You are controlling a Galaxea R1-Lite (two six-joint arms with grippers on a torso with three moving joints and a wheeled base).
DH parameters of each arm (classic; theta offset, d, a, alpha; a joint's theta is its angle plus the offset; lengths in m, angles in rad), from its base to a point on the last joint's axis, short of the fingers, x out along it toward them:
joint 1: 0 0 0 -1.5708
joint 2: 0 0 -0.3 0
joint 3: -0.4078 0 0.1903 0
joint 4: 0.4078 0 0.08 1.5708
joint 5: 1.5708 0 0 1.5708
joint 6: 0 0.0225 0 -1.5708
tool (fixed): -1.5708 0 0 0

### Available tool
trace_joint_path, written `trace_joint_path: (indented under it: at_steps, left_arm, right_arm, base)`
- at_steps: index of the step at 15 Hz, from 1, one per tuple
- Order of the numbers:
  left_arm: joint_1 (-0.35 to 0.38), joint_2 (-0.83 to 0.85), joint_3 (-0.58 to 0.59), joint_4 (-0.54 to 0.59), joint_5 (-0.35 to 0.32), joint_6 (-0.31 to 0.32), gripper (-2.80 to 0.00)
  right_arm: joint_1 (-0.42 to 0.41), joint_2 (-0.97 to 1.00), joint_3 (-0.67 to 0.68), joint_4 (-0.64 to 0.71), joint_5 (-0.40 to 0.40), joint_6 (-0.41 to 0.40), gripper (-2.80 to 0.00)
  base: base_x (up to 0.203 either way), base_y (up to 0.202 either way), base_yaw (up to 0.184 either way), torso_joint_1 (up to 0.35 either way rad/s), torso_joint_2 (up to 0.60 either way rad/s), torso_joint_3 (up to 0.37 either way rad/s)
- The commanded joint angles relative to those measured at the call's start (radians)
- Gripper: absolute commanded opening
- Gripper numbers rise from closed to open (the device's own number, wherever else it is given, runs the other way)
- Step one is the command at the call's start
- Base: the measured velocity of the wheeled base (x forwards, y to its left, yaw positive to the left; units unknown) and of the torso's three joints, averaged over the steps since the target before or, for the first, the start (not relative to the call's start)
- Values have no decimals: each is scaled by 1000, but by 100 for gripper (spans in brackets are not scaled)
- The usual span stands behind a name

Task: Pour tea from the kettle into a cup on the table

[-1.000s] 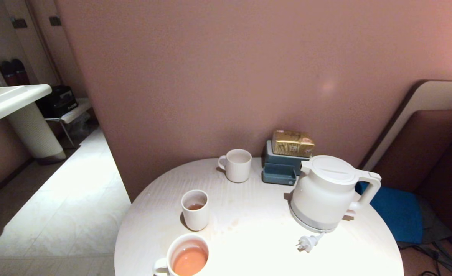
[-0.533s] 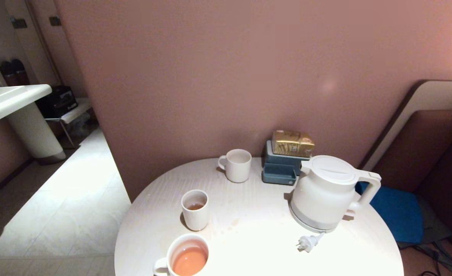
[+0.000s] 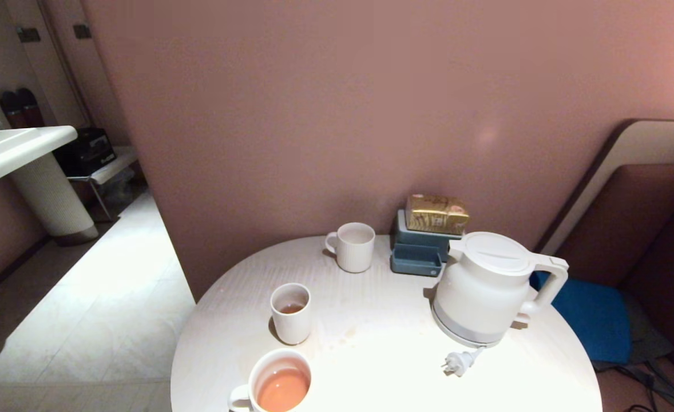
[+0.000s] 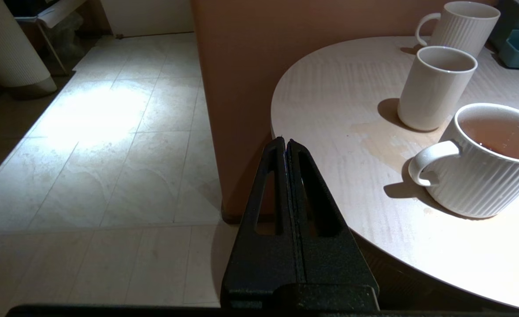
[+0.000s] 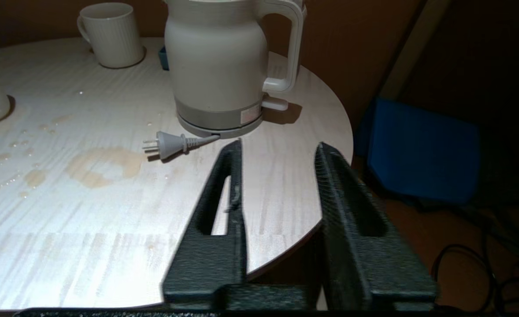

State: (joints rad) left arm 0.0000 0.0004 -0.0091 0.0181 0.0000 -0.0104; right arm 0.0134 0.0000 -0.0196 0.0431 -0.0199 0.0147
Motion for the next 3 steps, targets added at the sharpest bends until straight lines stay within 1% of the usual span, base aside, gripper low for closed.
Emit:
trace_joint_path:
  at_steps: [1, 3]
  left_arm:
    - [0, 1, 0, 0, 0, 0, -280]
    - [0, 1, 0, 0, 0, 0, -280]
  right_arm:
    - [0, 2, 0, -2, 0, 1, 0]
    - [0, 2, 0, -2, 0, 1, 0]
  base:
    - [0, 0, 0, 0, 0, 0]
    - [0, 0, 0, 0, 0, 0]
